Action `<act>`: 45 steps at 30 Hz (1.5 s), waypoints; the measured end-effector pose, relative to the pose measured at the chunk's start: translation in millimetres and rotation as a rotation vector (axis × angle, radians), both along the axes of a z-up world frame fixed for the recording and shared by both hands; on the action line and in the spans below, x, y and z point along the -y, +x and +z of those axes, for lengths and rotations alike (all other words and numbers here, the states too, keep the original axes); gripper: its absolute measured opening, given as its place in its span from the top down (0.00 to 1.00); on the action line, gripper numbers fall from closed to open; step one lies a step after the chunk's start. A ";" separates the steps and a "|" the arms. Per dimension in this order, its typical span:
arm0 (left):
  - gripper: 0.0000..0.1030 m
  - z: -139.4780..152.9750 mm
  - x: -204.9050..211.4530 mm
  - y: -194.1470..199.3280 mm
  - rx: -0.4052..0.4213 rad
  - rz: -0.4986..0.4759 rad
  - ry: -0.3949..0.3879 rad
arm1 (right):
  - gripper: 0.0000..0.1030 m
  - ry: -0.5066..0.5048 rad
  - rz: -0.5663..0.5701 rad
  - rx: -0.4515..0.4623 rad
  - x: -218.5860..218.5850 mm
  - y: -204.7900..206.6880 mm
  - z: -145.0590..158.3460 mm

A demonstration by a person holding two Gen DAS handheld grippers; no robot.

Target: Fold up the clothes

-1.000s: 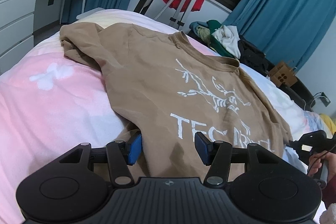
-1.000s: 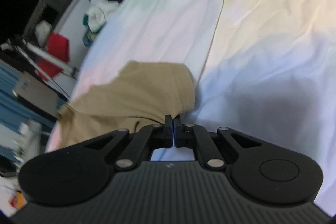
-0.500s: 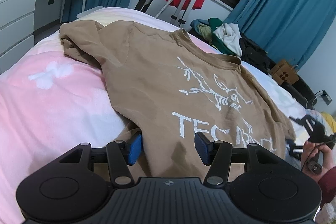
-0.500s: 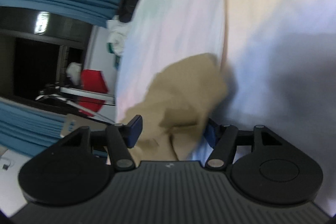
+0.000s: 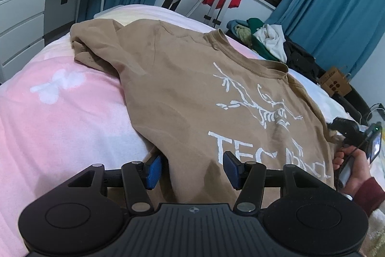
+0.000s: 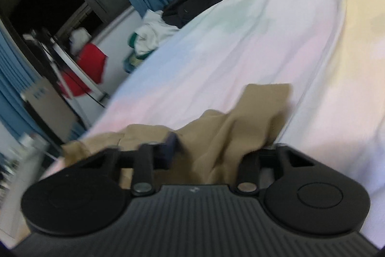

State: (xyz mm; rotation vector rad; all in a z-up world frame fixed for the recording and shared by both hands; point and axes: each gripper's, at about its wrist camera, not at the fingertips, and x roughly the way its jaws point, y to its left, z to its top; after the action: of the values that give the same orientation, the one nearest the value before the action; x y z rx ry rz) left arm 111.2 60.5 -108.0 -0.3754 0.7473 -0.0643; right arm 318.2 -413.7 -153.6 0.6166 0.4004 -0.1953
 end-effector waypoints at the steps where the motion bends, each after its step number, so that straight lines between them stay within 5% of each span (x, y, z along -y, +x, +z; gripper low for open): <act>1: 0.45 1.1 -0.8 -0.7 0.003 0.002 -0.006 | 0.92 -0.046 0.004 0.005 -10.8 0.6 6.3; 14: 0.45 18.3 -15.9 -11.7 0.033 0.064 0.030 | 0.94 -0.642 0.060 0.069 -151.0 7.8 87.7; 18: 0.45 16.6 -23.0 -10.4 0.032 0.085 0.048 | 0.94 -0.709 0.248 0.048 -227.6 12.3 60.5; 25: 0.45 9.9 -32.6 -4.6 0.026 0.104 0.040 | 0.84 -0.648 0.436 -0.128 -282.9 45.1 14.1; 29: 0.45 7.2 -35.9 -2.0 0.025 0.109 0.037 | 0.31 -0.494 0.515 -0.119 -265.7 38.2 24.4; 30: 0.45 7.7 -34.7 -2.0 0.029 0.104 0.038 | 0.28 -0.451 0.533 -0.101 -259.9 32.3 31.4; 38: 0.45 15.0 -24.8 -9.8 0.057 0.072 0.056 | 0.28 -0.238 0.532 0.035 -200.0 -77.5 100.6; 45: 0.45 25.2 -14.6 -31.1 0.085 0.035 0.085 | 0.28 -0.208 0.438 0.029 -155.6 -185.9 130.3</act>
State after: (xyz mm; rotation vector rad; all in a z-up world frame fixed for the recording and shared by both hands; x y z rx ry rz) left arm 80.1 75.0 -82.8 -0.3025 0.6566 -0.0151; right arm 132.3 -258.1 -23.2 0.3155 0.4706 0.1883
